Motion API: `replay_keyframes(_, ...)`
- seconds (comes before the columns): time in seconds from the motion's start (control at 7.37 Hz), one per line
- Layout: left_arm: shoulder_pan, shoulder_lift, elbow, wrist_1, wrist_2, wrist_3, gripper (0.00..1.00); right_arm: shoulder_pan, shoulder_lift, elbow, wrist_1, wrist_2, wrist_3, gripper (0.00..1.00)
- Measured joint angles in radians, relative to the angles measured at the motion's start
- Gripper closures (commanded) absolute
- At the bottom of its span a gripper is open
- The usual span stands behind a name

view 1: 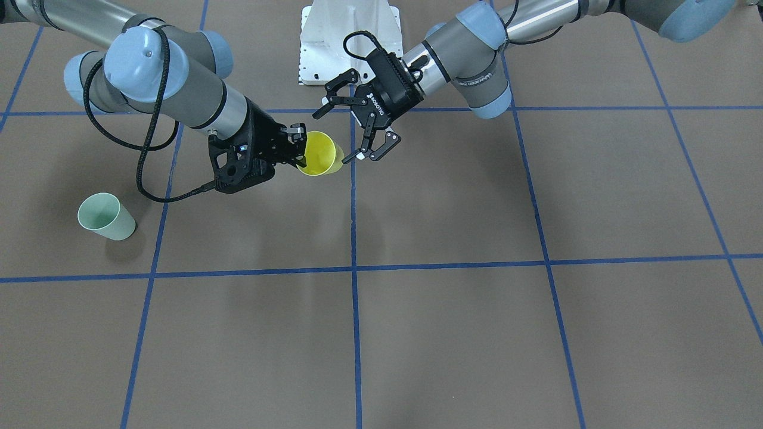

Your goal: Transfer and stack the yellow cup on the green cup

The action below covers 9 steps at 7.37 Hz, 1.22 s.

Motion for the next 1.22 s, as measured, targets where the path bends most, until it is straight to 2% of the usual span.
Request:
replay_keyframes(0.27,-0.005,0.001,-0.001,0.004,0.000,-0.001,0.00,0.048,-0.021,-0.008,-0.002,-0.009,-0.002,1.00)
replay_keyframes(0.68,-0.063,0.059,0.000,0.038,0.000,-0.009,0.00,0.128,-0.041,-0.005,-0.009,-0.113,-0.033,1.00)
replay_keyframes(0.95,-0.140,0.106,-0.001,0.152,-0.007,-0.004,0.00,0.182,-0.091,0.022,-0.012,-0.192,-0.109,1.00)
replay_keyframes(1.22,-0.245,0.114,-0.008,0.322,-0.086,-0.001,0.01,0.220,-0.134,0.041,-0.014,-0.253,-0.206,1.00)
